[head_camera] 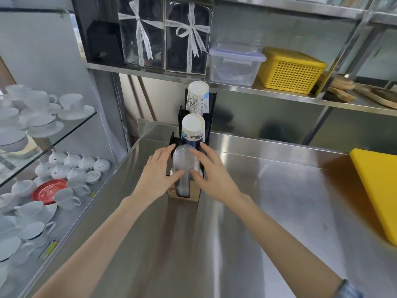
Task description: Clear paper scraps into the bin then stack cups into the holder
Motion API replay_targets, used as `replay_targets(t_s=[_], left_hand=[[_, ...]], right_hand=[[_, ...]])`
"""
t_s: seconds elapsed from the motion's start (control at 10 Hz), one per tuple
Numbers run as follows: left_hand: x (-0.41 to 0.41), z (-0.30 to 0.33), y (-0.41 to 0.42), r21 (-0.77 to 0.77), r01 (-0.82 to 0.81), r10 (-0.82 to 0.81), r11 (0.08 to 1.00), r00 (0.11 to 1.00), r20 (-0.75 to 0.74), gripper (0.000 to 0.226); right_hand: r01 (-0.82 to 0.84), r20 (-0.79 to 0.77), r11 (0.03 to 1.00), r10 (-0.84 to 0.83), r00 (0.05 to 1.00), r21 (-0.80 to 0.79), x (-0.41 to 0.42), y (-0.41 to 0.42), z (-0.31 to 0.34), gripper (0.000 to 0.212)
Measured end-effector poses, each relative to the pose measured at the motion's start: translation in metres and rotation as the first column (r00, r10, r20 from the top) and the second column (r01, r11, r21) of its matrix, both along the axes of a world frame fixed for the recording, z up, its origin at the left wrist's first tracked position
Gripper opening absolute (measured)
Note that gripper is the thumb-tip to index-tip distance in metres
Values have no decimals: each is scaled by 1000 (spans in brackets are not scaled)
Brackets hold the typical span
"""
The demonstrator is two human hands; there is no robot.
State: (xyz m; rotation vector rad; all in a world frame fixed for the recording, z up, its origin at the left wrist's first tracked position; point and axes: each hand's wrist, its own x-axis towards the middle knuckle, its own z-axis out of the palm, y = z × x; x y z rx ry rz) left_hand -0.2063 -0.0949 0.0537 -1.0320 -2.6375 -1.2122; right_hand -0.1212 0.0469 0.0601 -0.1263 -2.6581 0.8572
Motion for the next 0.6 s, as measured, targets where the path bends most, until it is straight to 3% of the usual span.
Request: replay_targets(t_s=[0.1,0.2,0.4,0.6], left_hand=[[4,2,1,-97,-26,8,995,985,-174,65],[7,0,2,-163,-37,-1,986,974,-225,61],[9,2,6,-207,-44,-3,977,976,-220,52],[8,17,10,-278,-31,-38,960,970,-240,54]], right_hand=[[26,-94,989,-13,996,143,9,1,-2,43],[12,-59,980,0,998,198,12,2,-4,41],[-9,70,966,-10,997,259,14,3,-3,51],[63,100,957,-95,990,283,23,7,2,64]])
